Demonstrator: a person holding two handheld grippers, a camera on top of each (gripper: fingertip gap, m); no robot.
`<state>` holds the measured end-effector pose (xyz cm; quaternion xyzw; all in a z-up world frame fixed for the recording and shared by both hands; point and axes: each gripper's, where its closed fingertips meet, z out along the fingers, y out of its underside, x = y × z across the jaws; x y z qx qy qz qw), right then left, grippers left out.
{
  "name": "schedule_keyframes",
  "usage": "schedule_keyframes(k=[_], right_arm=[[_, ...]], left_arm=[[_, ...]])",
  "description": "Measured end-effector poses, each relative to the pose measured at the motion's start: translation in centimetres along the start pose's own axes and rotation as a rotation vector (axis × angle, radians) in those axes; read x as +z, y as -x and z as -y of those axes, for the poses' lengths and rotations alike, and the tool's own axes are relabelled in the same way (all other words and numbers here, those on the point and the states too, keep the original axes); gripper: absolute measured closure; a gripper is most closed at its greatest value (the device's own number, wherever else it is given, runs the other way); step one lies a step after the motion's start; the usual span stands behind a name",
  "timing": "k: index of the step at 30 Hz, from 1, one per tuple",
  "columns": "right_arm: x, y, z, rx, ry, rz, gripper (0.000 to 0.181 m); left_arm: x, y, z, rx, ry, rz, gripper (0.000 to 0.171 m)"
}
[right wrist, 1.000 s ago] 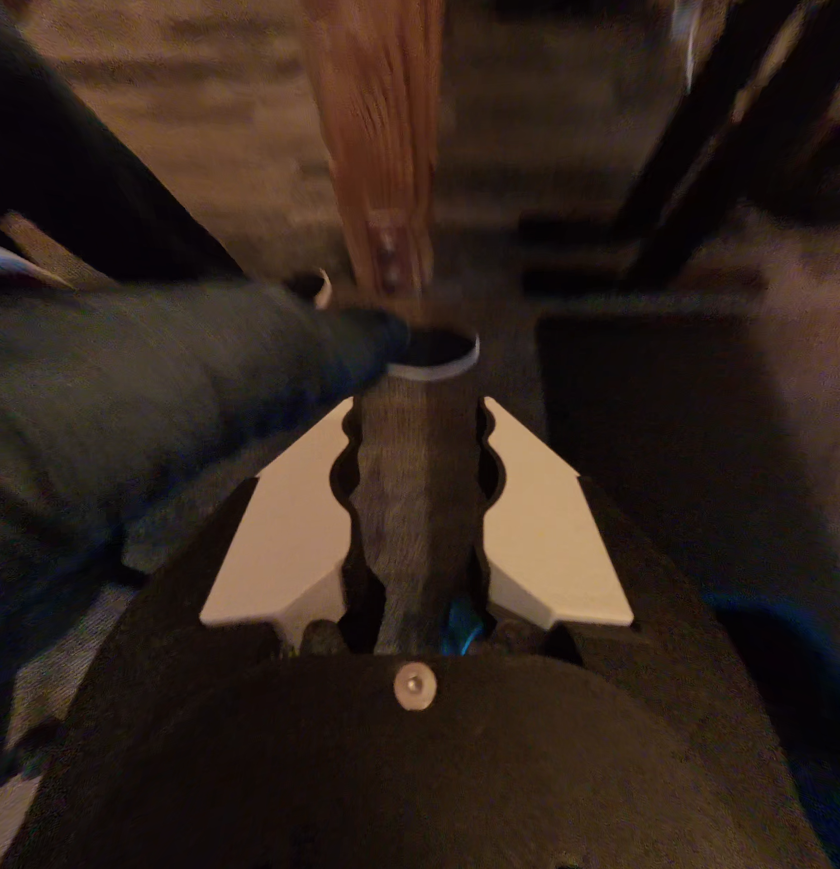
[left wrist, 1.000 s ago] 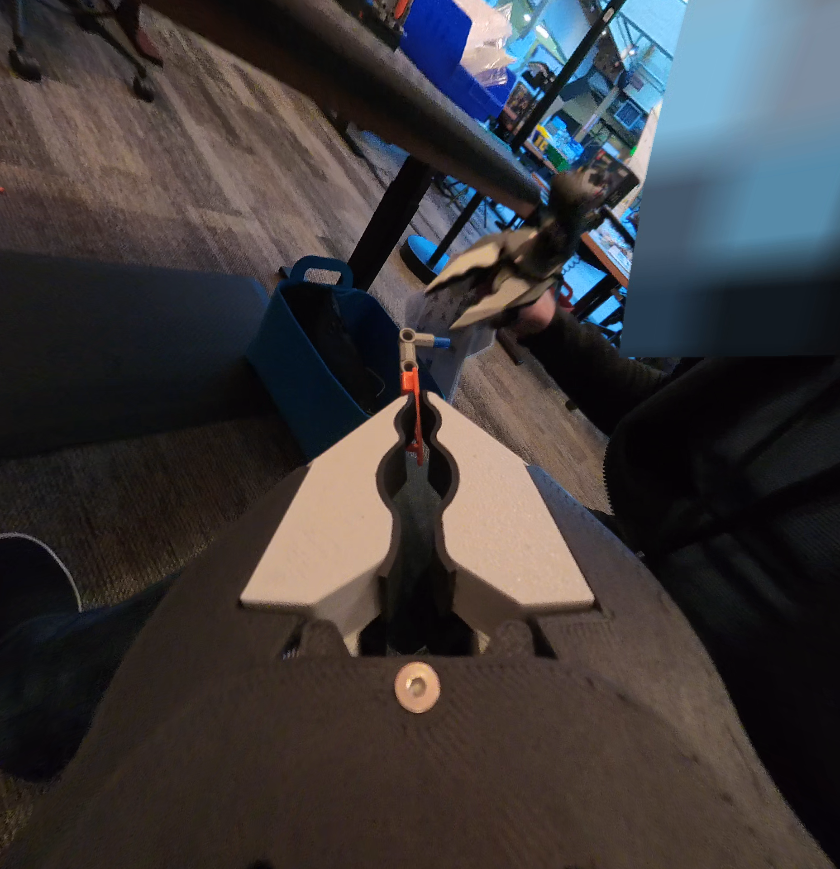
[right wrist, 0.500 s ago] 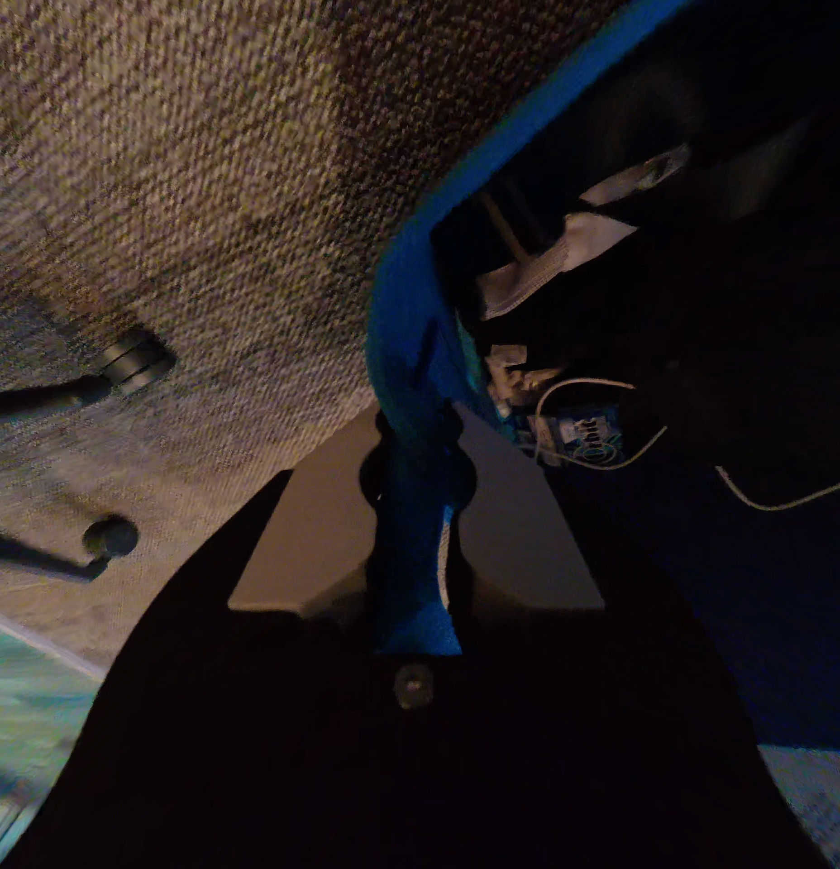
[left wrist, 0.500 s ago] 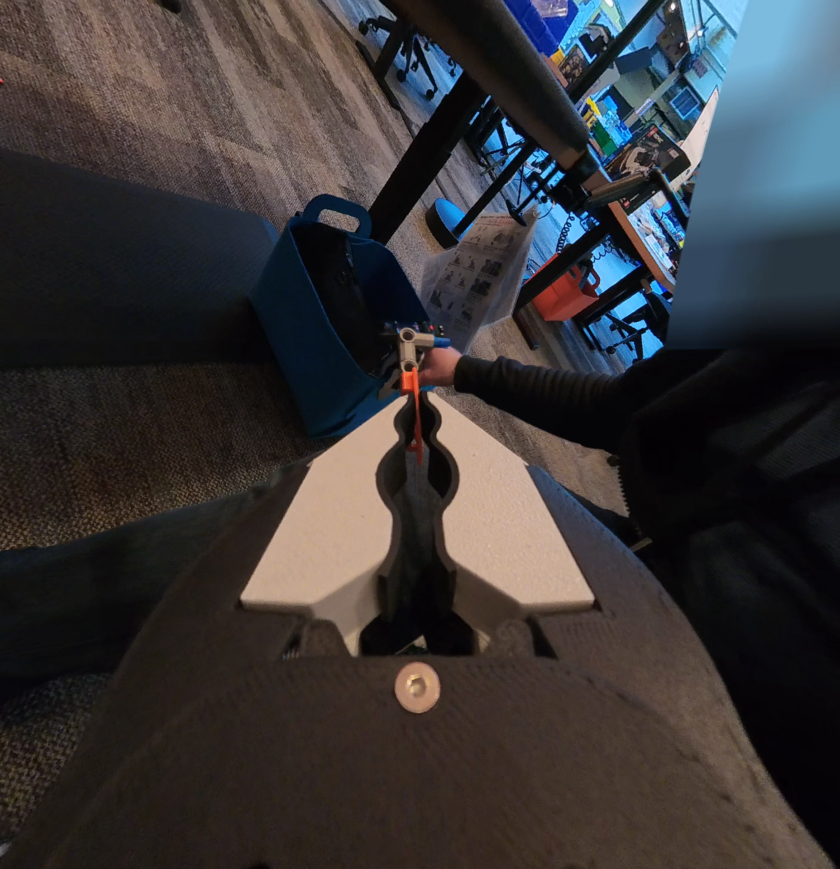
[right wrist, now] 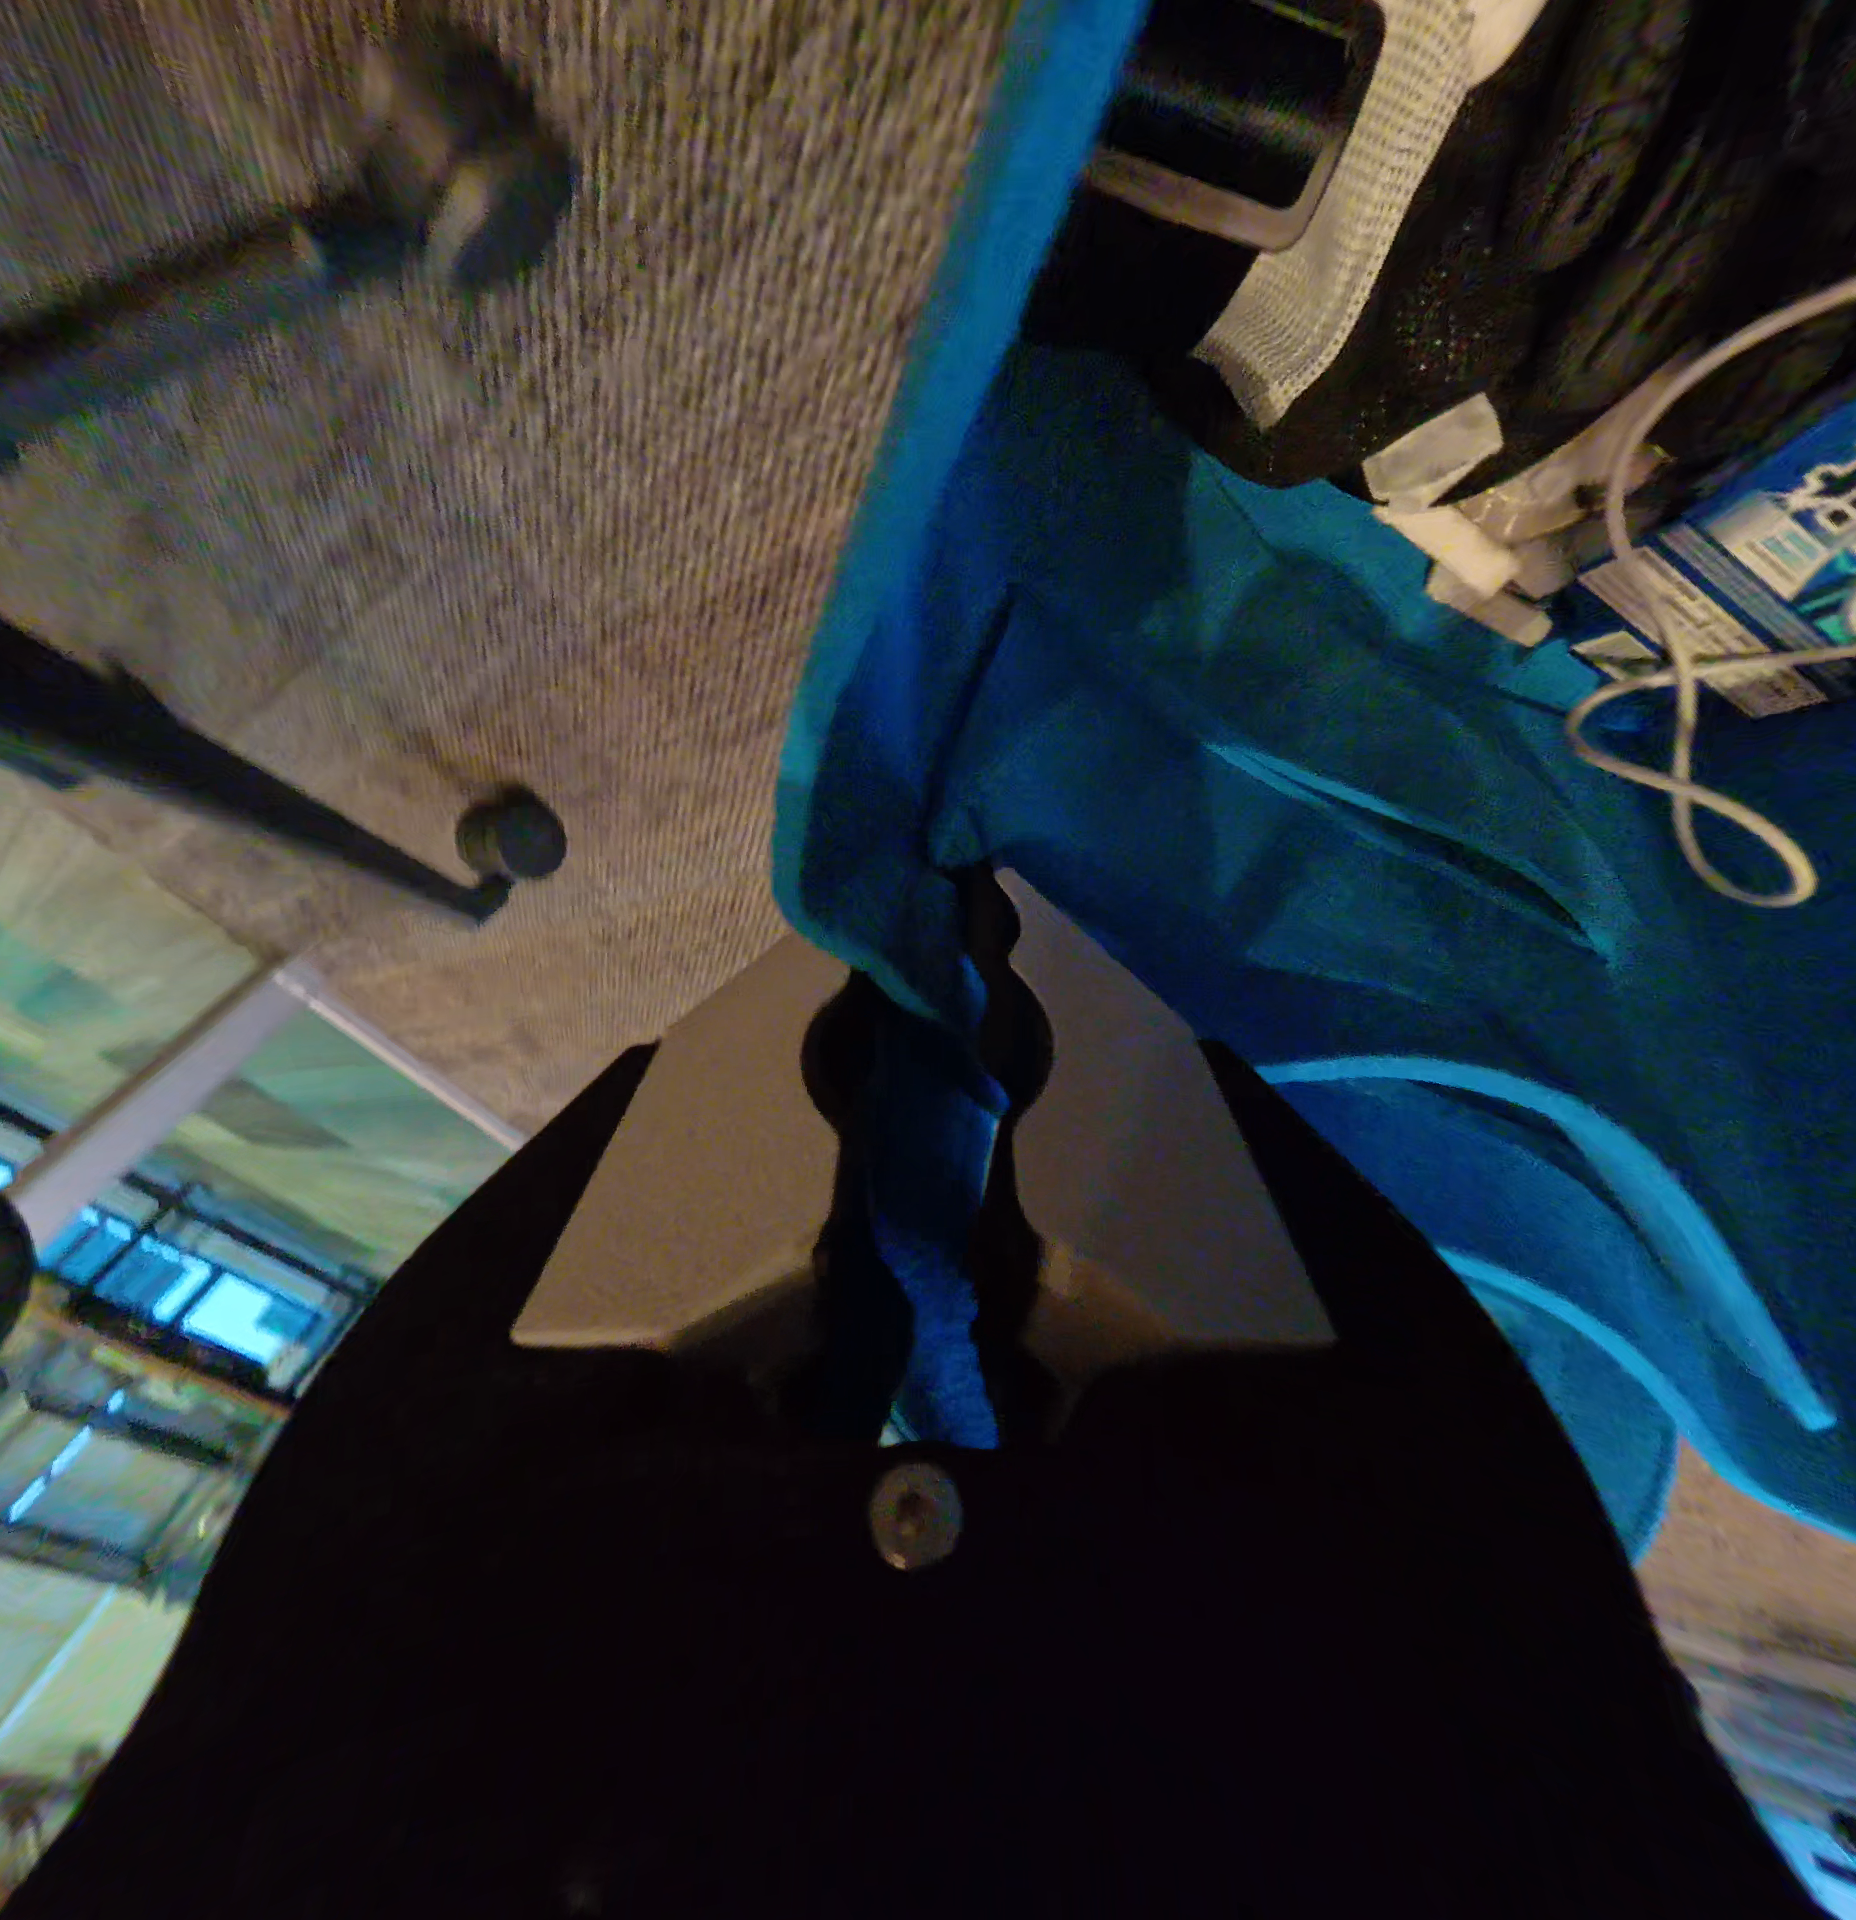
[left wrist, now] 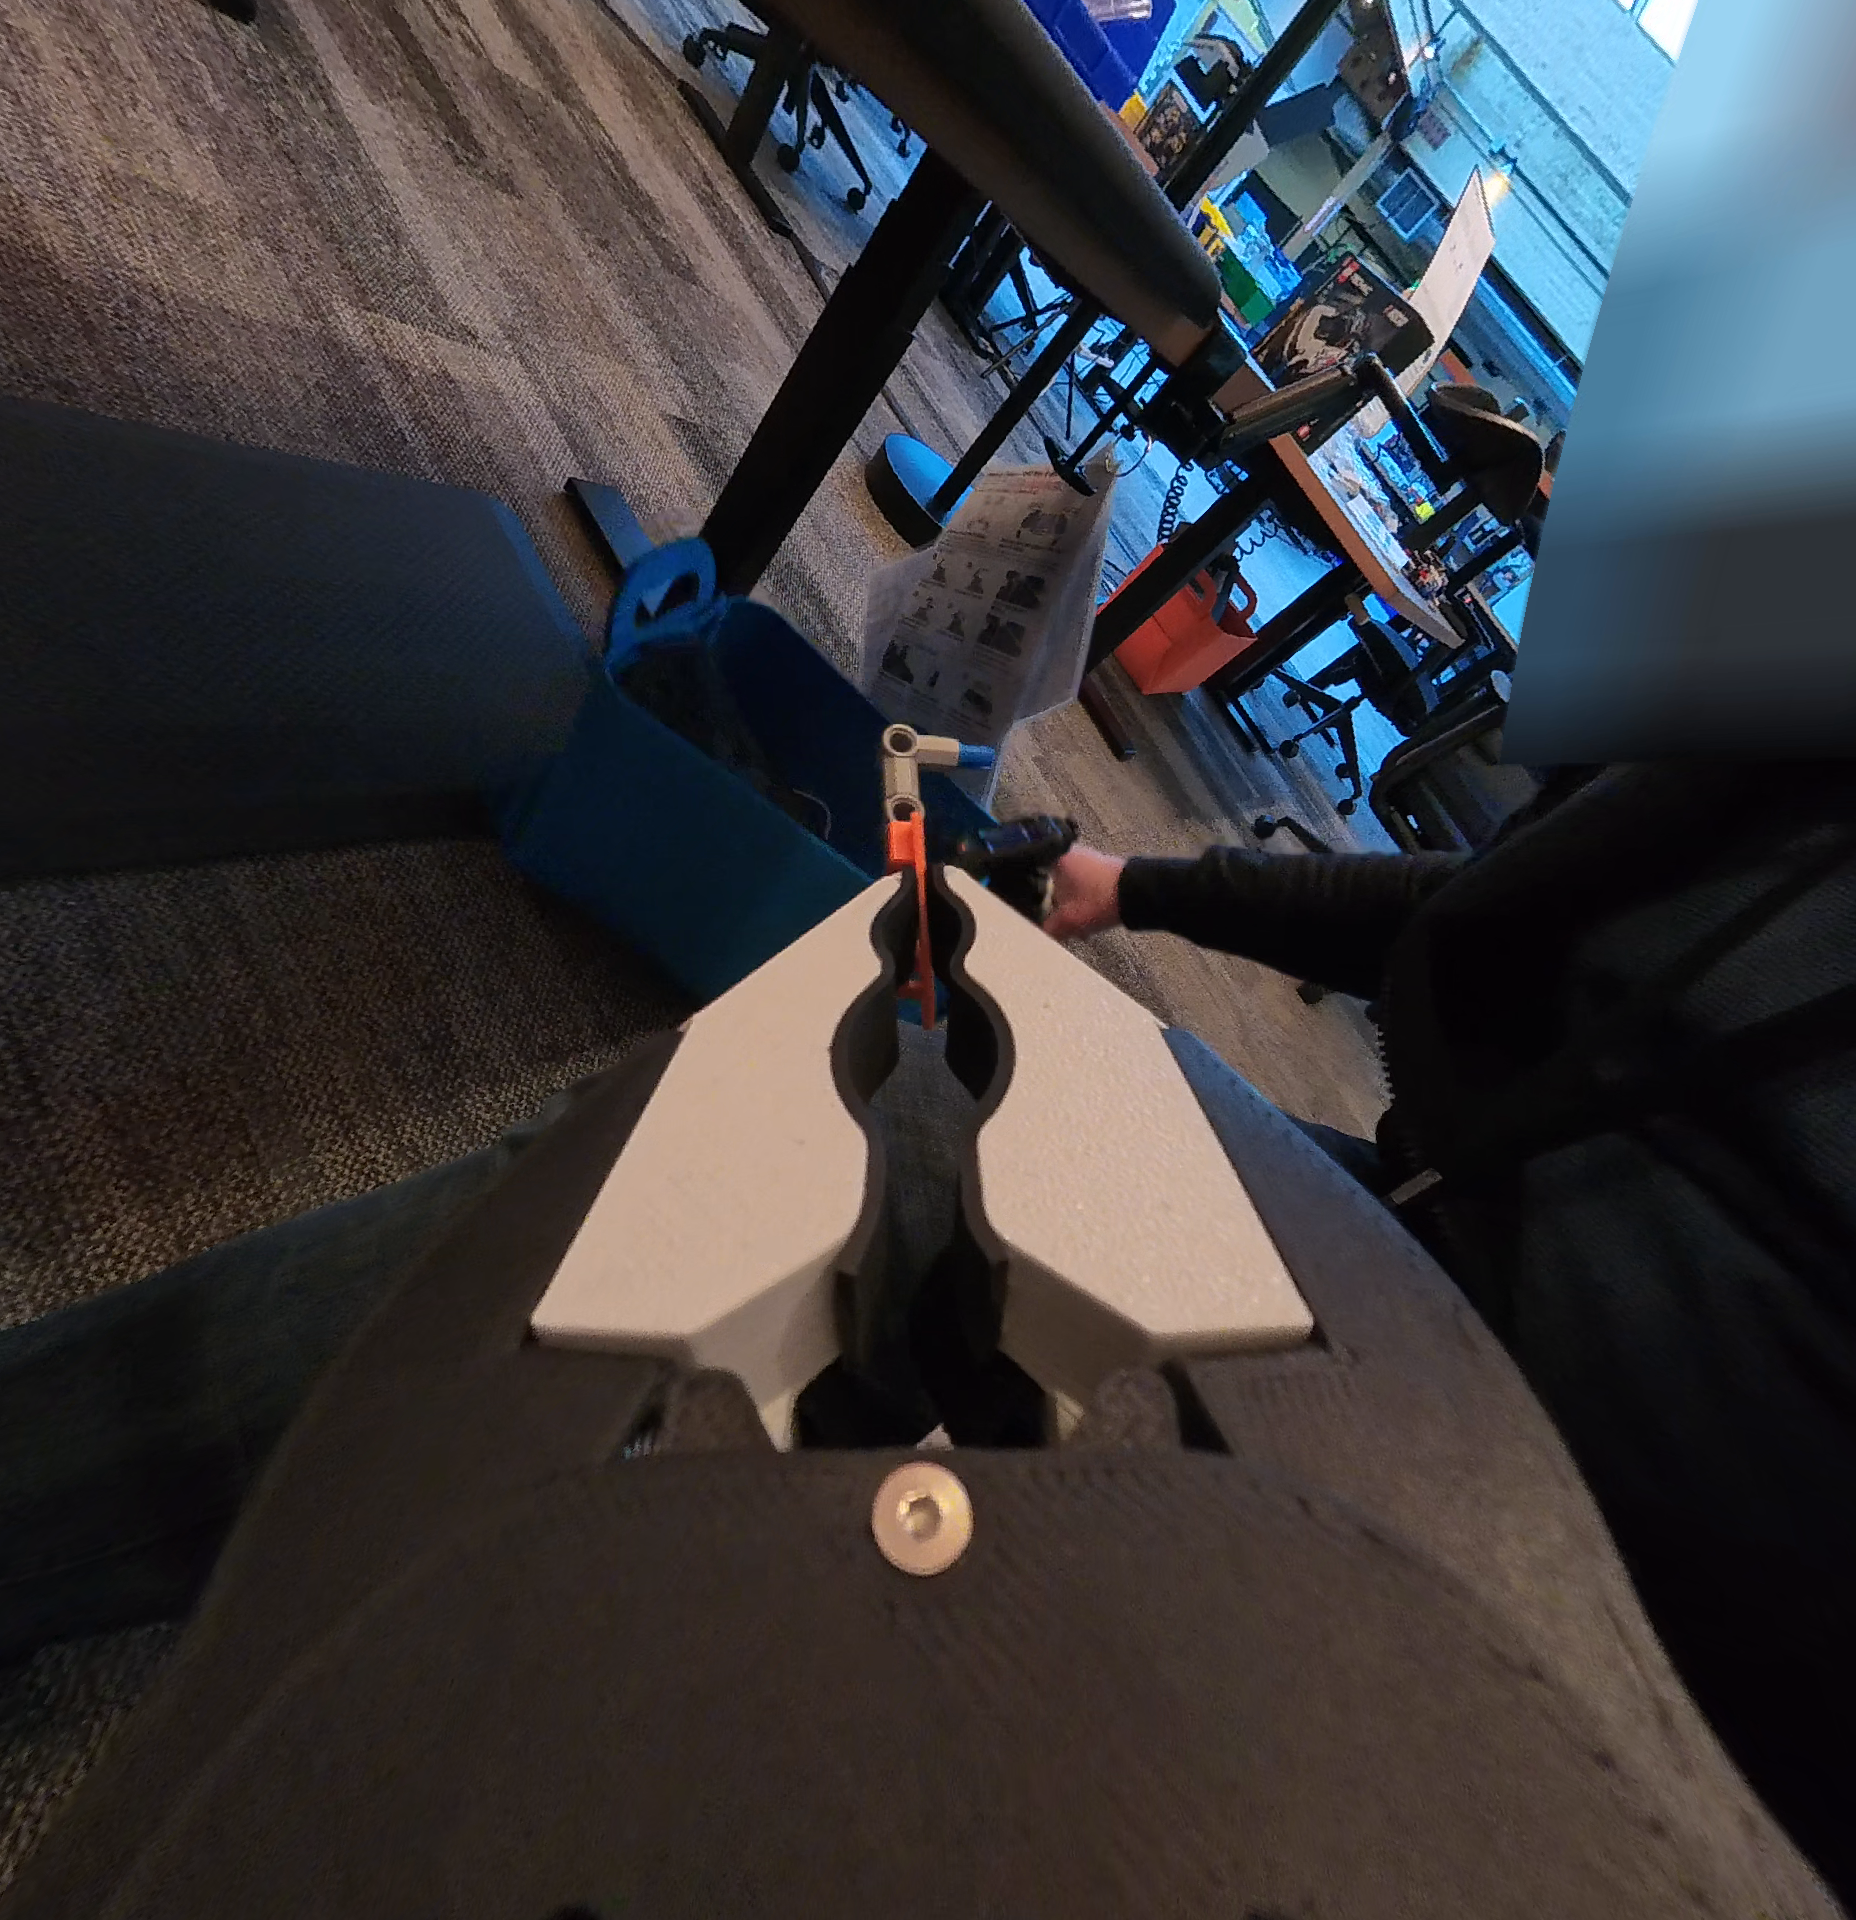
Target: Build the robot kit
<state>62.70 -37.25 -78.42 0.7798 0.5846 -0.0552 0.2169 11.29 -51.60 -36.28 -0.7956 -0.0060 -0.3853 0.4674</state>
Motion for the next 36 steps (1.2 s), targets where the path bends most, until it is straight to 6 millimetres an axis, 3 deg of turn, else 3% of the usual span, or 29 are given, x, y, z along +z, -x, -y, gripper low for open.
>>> schedule_keyframes(k=[5, 9, 11, 13, 14, 16, 19, 22, 24, 26, 27, 29, 31, 34, 36], right_arm=[[6.6, 9.2, -6.8, -0.013, 0.095, 0.092, 0.168], [10.5, 15.5, -11.0, 0.014, 0.135, 0.190, 0.164], [11.0, 17.5, -11.1, 0.041, 0.126, 0.287, 0.143], [9.2, 17.4, -8.5, 0.140, 0.073, 0.387, 0.120], [7.3, 16.9, -5.6, 0.208, -0.020, 0.447, 0.113], [1.5, 15.6, 1.6, 0.267, -0.297, 0.546, 0.121], [-6.2, 12.9, 10.6, 0.202, -0.556, 0.481, 0.108], [-11.0, 8.2, 18.7, 0.289, -0.771, 0.370, 0.097], [-12.7, 3.4, 22.2, 0.445, -0.879, 0.357, 0.091], [-14.0, -2.4, 23.4, 0.657, -1.012, 0.390, 0.102], [-14.8, -5.0, 23.5, 0.772, -1.093, 0.434, 0.090], [-15.5, -8.8, 22.8, 0.919, -1.189, 0.466, 0.102], [-16.4, -9.5, 22.7, 0.941, -1.249, 0.562, 0.104], [-15.8, -10.9, 23.2, 0.904, -1.277, 0.582, 0.133], [-16.6, -11.4, 24.3, 0.919, -1.338, 0.760, 0.145]], left_arm=[[0.7, -0.5, -0.2, 0.002, 0.013, -0.015, 0.171], [1.4, -0.9, -0.3, -0.006, 0.017, -0.036, 0.171], [1.9, -1.0, -0.7, -0.017, 0.023, -0.048, 0.171], [2.3, -1.2, -1.0, -0.019, 0.038, -0.054, 0.171], [2.5, -1.3, -1.2, -0.018, 0.046, -0.053, 0.171], [2.6, -1.2, -1.4, -0.022, 0.056, -0.047, 0.171], [2.6, -1.1, -1.3, -0.025, 0.051, -0.035, 0.171], [2.8, -0.7, -1.1, -0.036, 0.043, -0.027, 0.171], [2.9, -0.6, -1.1, -0.037, 0.052, -0.022, 0.171], [2.7, -0.4, -1.3, -0.032, 0.070, -0.007, 0.171], [2.5, -0.3, -1.3, -0.032, 0.072, -0.001, 0.171], [2.2, 0.1, -1.3, -0.045, 0.064, 0.008, 0.171], [1.9, 0.6, -1.2, -0.060, 0.056, 0.015, 0.171], [2.1, 1.2, -1.3, -0.079, 0.049, 0.007, 0.171], [2.5, 1.6, -1.2, -0.088, 0.045, -0.003, 0.171]])
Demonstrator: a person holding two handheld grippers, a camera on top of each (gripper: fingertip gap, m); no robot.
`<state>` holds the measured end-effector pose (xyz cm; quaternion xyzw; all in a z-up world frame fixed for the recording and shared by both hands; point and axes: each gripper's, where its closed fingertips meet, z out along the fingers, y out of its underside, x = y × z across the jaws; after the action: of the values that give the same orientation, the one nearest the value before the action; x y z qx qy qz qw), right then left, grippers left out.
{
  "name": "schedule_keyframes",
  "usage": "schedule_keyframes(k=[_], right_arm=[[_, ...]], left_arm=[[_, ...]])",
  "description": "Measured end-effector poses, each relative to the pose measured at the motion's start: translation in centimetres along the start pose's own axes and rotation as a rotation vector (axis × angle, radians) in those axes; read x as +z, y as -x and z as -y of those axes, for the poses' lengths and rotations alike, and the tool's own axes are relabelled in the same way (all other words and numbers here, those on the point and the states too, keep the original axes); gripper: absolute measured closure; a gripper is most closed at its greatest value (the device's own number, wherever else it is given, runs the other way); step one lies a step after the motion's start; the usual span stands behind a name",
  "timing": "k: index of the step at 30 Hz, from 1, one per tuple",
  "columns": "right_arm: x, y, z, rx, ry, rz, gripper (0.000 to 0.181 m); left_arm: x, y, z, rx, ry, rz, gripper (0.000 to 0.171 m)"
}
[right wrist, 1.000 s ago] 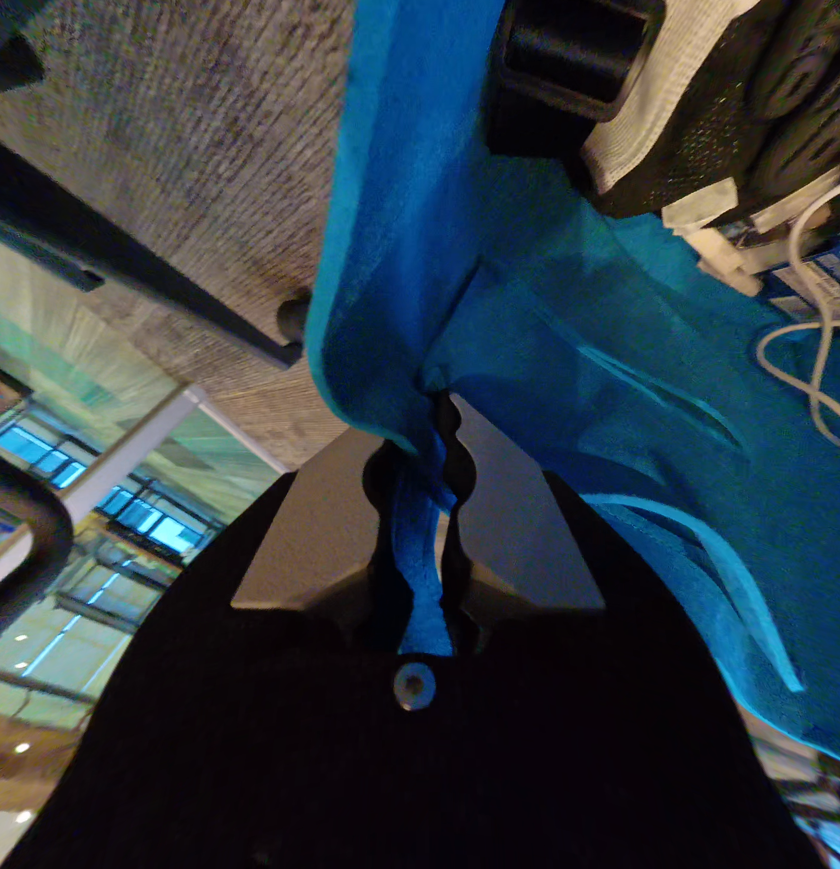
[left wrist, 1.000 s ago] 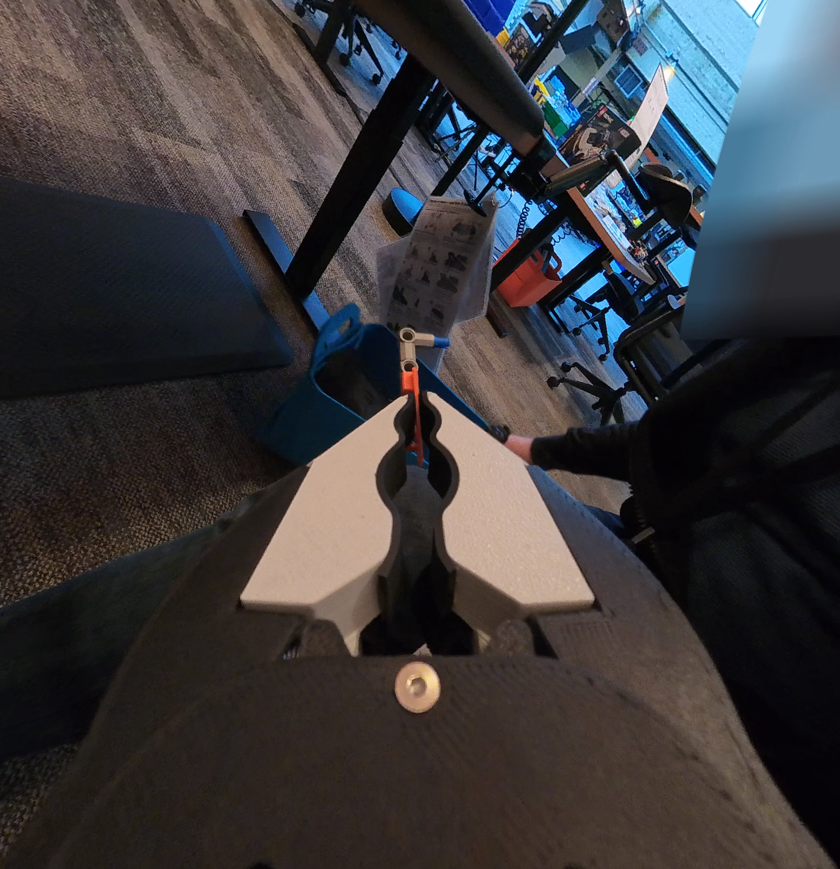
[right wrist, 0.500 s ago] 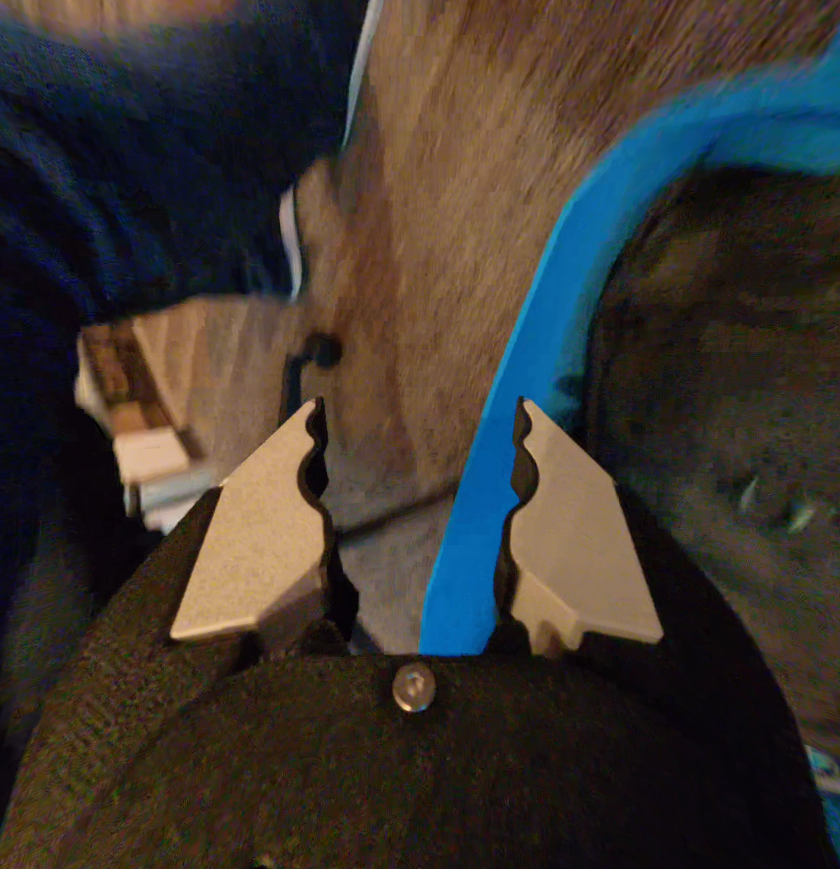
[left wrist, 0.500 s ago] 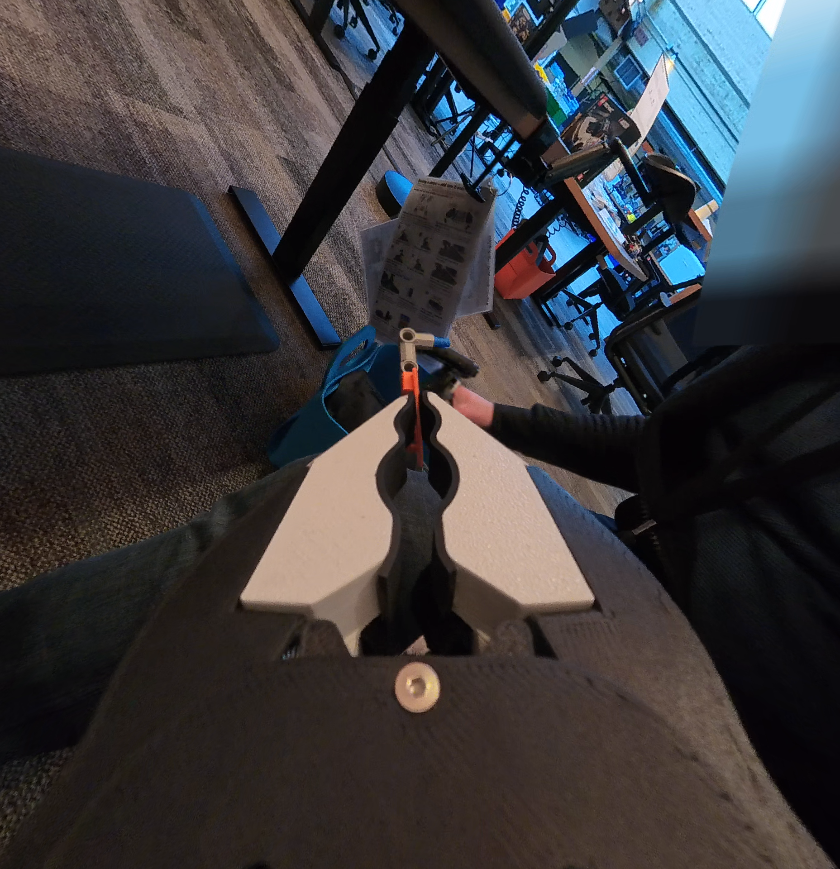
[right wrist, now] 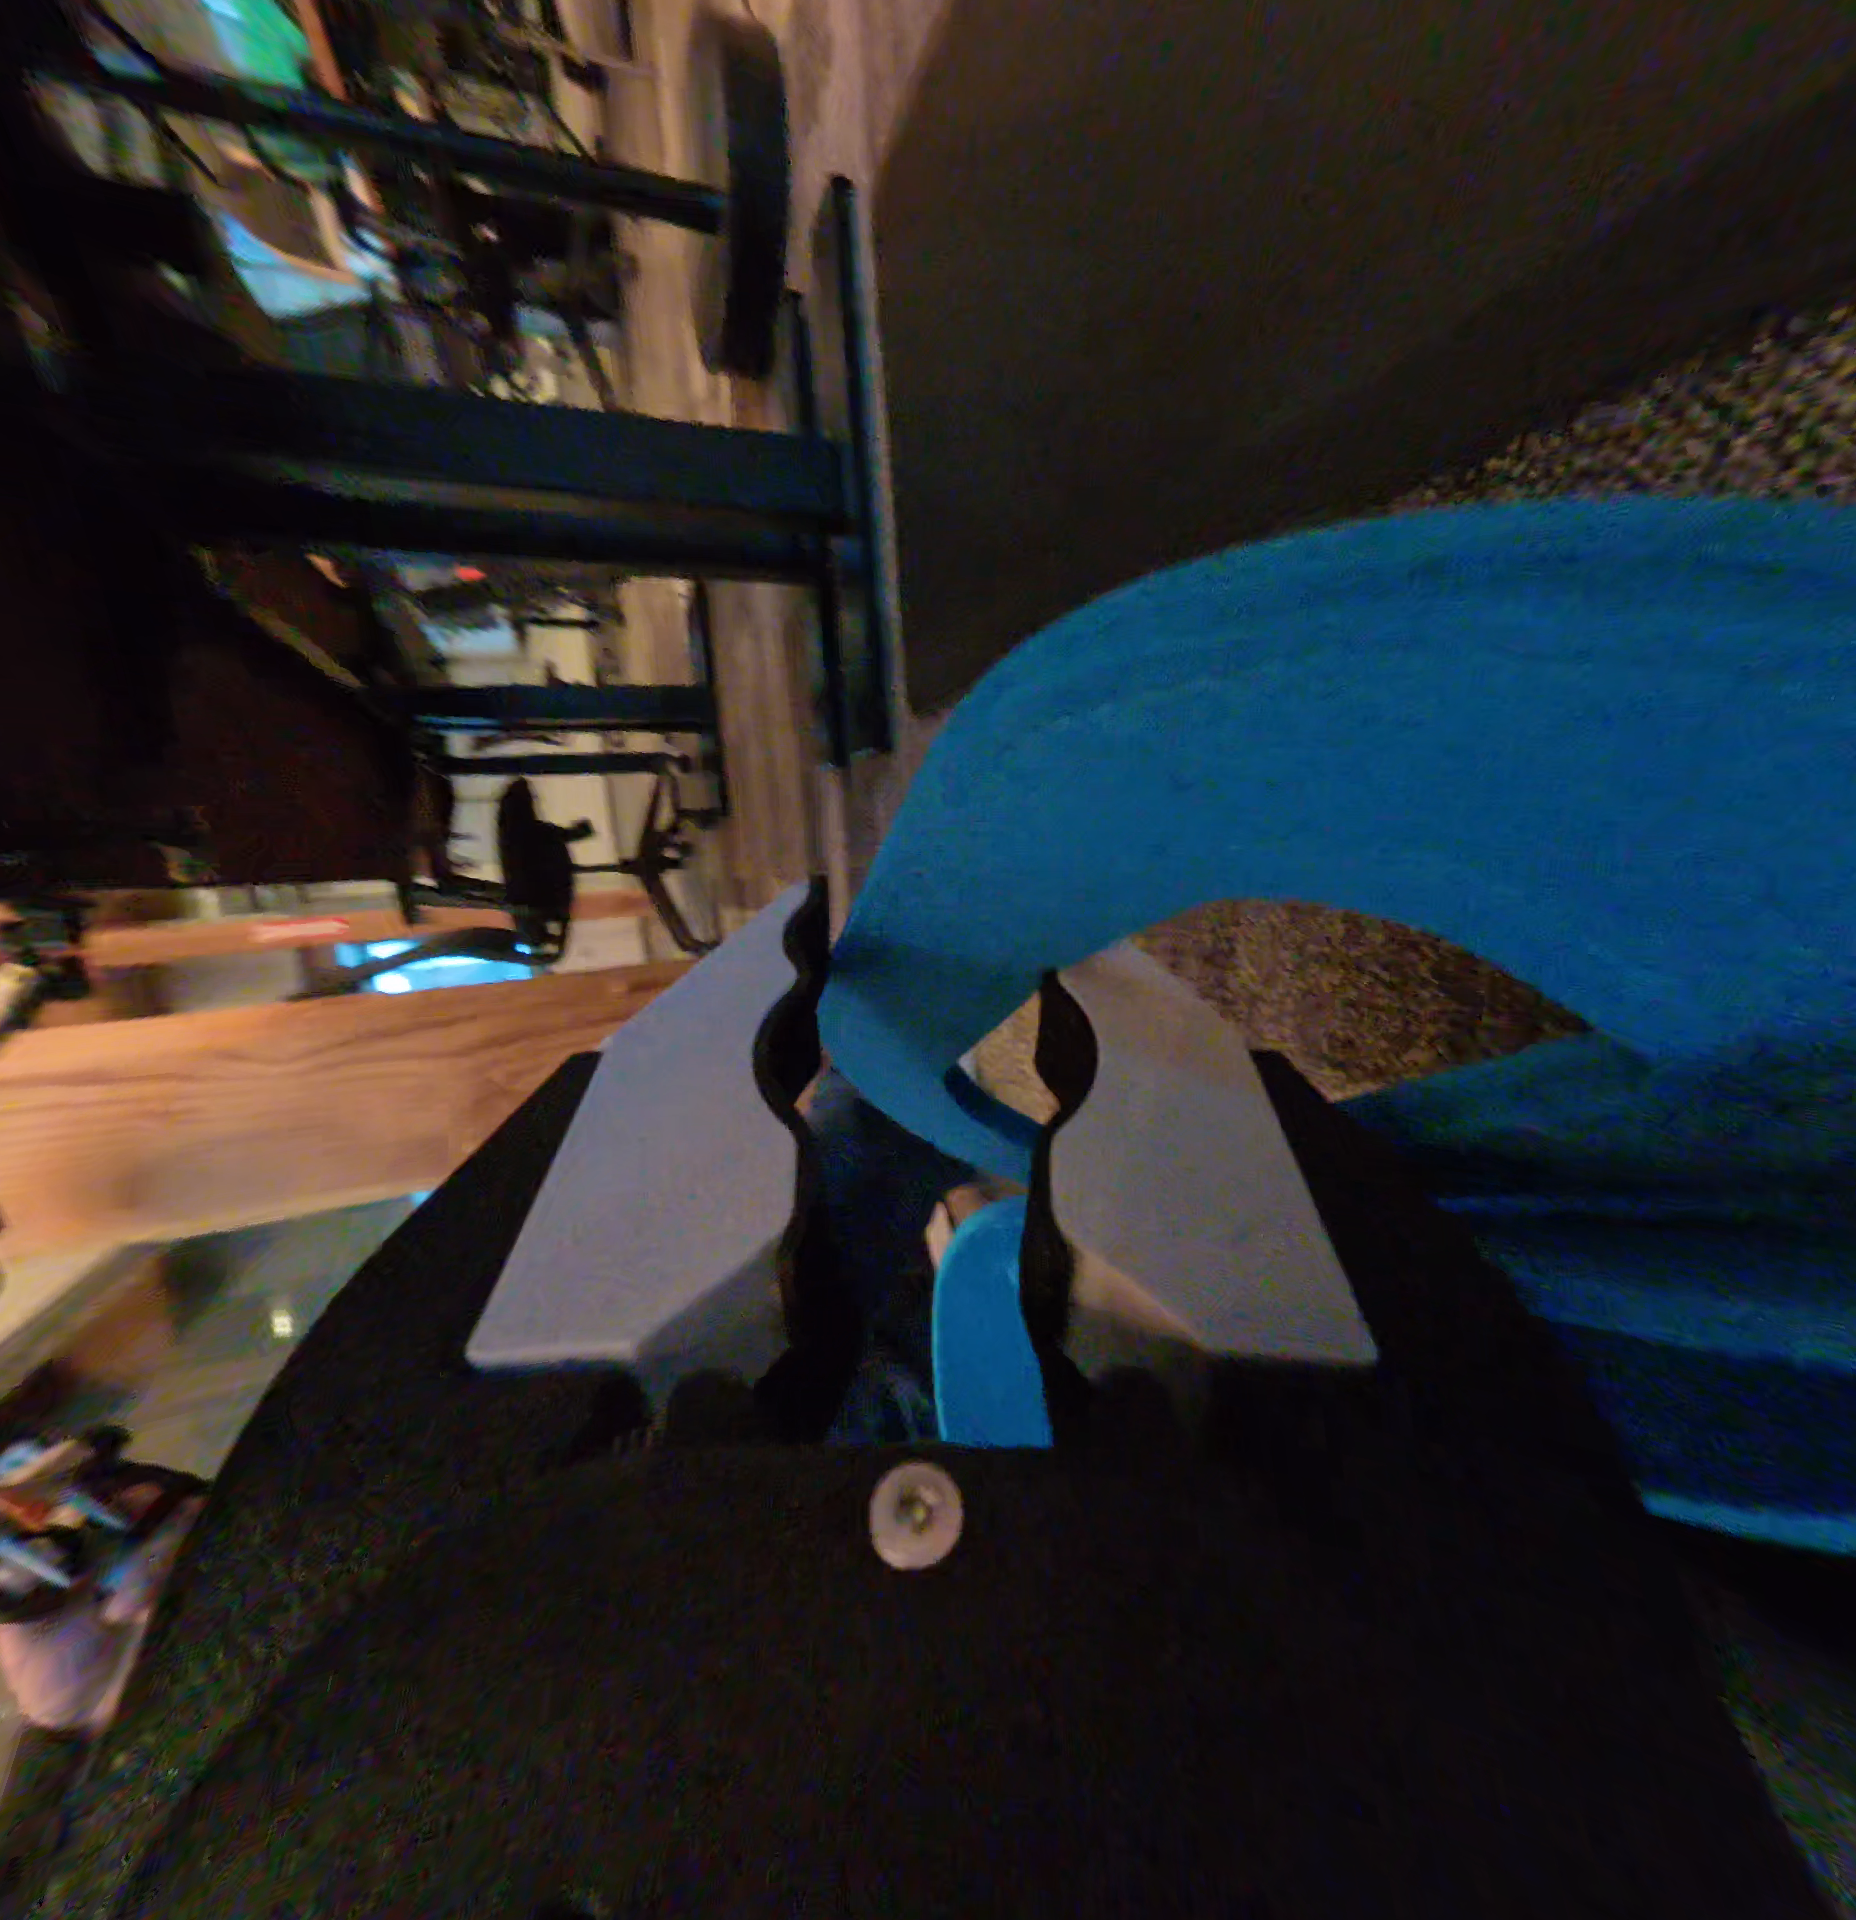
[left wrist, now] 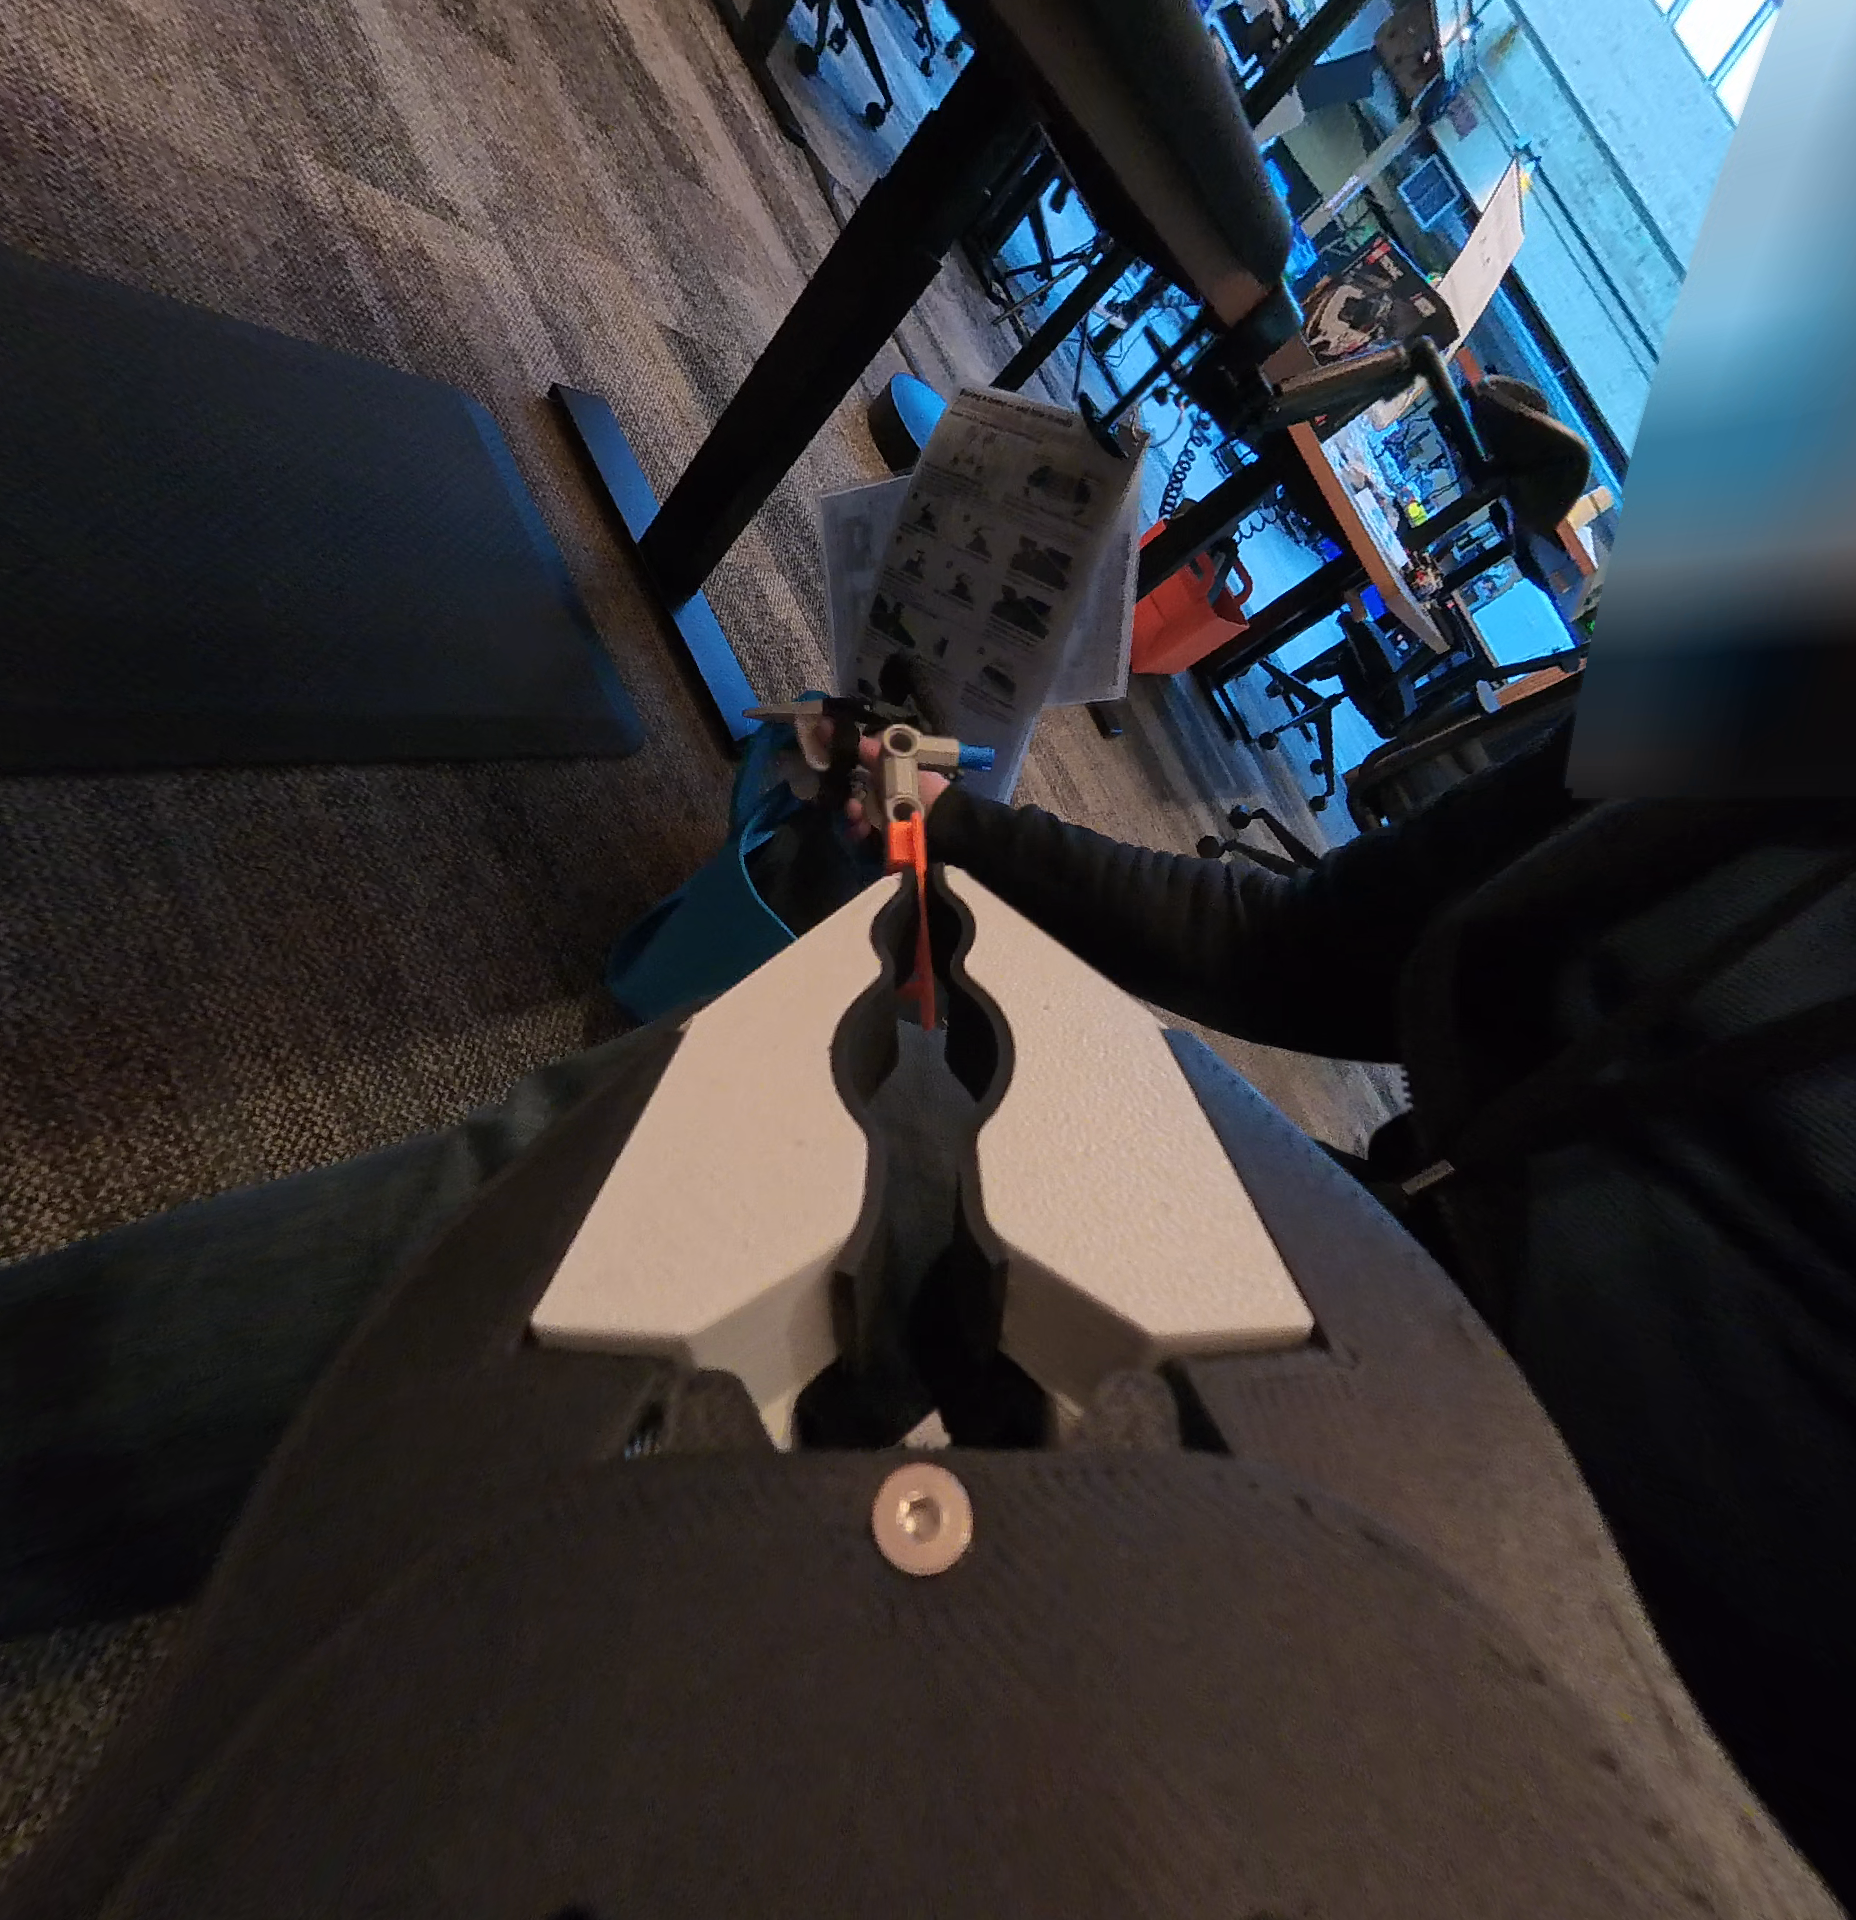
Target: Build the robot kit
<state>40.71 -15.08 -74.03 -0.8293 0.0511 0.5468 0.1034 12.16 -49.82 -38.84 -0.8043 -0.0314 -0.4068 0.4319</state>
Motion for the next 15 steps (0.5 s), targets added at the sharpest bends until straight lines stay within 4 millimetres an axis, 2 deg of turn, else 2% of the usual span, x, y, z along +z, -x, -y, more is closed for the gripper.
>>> schedule_keyframes(k=[3, 5, 7, 11, 15], right_arm=[[-0.1, 0.6, 0.8, 0.013, -0.057, 0.121, 0.154], [-1.7, 1.5, 1.6, 0.029, -0.139, 0.228, 0.159], [-4.0, 2.4, 2.8, 0.008, -0.216, 0.297, 0.161], [-10.9, 3.8, 8.2, -0.034, -0.390, 0.323, 0.165], [-15.8, 4.1, 14.4, -0.079, -0.460, 0.281, 0.164]], left_arm=[[0.6, -0.1, 0.2, 0.003, -0.003, -0.008, 0.171], [0.7, -0.3, -0.1, 0.015, 0.020, -0.002, 0.171], [0.5, -0.2, -0.3, 0.013, 0.033, 0.009, 0.171], [-0.2, 0.1, -0.1, -0.002, 0.031, 0.018, 0.171], [-0.4, 0.1, 0.4, 0.010, 0.029, 0.032, 0.171]])
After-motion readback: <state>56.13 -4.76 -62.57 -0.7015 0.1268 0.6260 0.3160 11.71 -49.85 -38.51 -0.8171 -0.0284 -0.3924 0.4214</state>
